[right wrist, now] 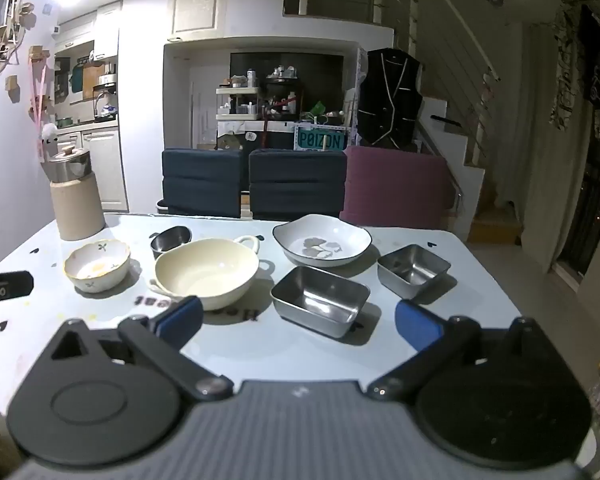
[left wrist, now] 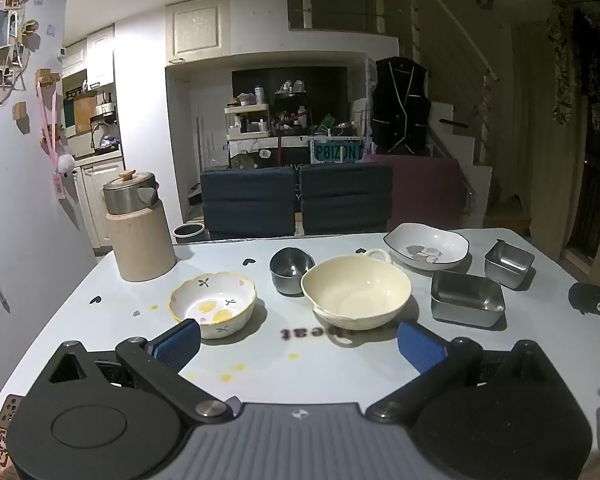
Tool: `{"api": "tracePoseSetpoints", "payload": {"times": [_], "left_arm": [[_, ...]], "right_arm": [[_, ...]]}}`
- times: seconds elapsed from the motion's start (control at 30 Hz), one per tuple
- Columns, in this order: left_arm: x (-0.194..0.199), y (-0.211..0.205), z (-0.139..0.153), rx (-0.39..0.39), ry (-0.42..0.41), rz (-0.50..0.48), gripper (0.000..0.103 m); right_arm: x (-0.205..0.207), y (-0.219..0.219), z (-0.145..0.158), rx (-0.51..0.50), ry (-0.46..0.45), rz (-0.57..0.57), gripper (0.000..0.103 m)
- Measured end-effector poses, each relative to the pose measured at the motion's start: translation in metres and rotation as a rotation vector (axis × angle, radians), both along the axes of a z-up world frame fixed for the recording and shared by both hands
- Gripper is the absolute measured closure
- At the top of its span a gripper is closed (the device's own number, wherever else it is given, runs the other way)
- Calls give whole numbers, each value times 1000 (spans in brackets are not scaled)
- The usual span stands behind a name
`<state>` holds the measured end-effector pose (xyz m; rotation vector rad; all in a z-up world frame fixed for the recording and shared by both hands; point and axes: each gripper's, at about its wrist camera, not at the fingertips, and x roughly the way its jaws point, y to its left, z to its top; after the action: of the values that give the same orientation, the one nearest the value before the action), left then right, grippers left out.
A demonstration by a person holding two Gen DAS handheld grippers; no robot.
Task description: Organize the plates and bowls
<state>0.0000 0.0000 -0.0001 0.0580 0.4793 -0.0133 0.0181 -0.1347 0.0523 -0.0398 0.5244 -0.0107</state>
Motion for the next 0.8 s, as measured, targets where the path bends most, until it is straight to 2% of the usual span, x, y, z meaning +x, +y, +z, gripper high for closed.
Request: {"api": "tracePoseSetpoints", "payload": {"times": [0.8], "left_arm": [[2,-7,-6,-11,5,2,0]], "right_arm": [[1,0,-1,-4,4,-1,0]]}}
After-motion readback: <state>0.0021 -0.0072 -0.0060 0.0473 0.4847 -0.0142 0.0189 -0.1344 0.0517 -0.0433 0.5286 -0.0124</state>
